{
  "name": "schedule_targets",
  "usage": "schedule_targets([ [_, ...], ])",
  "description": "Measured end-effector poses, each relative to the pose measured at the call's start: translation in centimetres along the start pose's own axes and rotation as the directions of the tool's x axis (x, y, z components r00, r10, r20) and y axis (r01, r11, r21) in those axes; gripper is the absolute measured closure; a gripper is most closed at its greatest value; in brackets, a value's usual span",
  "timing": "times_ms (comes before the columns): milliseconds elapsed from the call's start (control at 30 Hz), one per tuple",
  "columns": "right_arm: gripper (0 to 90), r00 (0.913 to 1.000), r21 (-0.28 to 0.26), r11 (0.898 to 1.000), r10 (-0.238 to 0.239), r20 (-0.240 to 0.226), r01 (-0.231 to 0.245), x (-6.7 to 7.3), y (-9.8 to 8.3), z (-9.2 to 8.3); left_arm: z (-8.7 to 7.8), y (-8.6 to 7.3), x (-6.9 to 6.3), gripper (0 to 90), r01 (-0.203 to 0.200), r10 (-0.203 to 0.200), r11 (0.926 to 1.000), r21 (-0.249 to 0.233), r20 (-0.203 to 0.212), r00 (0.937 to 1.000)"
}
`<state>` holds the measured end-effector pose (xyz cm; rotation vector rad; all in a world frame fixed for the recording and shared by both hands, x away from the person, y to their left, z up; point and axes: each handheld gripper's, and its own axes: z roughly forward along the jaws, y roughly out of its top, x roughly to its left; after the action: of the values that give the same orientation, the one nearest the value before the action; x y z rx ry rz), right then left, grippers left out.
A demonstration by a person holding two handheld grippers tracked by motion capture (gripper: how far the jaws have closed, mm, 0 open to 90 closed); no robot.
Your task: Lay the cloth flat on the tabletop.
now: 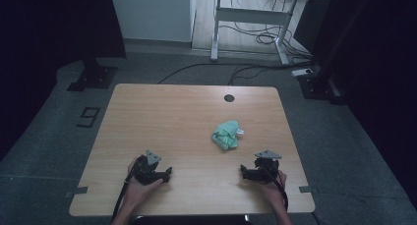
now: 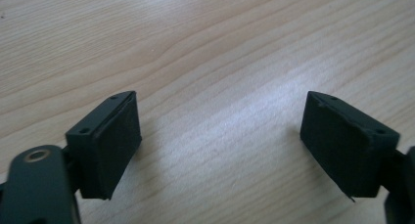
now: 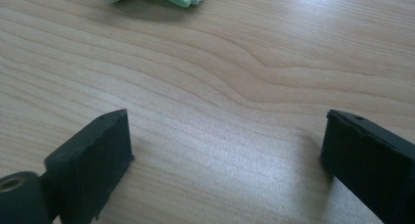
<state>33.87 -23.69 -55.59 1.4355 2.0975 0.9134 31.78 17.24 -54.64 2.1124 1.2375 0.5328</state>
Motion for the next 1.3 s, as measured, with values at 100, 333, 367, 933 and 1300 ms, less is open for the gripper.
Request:
schedule_targets([
  [100,6.9,1.0,-0.005,1.0,0.004,0.003,-0.004,0.0,-0.1,-0.2,-0.2,-0.1,0.0,14.8,-0.006,0.006,1.0,0.005,0.009,0.9999],
  [333,13.1,0.9989,-0.026,0.999,0.043,0.022,-0.042,-0.1,-0.5,-0.7,-1.6,-0.1,-0.3,16.1,-0.022,0.022,0.999,-0.039,-0.01,0.9997],
  [367,13.2,0.9987,-0.027,0.999,0.047,0.021,-0.046,-0.1,-0.5,-0.7,-1.7,-0.1,-0.3,16.5,-0.021,0.021,0.999,-0.04,-0.008,0.9998],
  [933,14.0,0.9982,-0.066,0.996,0.058,0.019,-0.056,0.1,-0.2,-1.7,-2.8,-0.3,-0.1,25.2,0.016,-0.016,0.9991,-0.039,-0.003,0.9999],
  [1300,13.6,0.9993,-0.106,0.994,0.039,-0.002,-0.039,0.9,0.7,-2.3,-3.2,-0.1,-0.5,31.6,-0.002,0.001,0.9974,-0.073,-0.005,1.0],
])
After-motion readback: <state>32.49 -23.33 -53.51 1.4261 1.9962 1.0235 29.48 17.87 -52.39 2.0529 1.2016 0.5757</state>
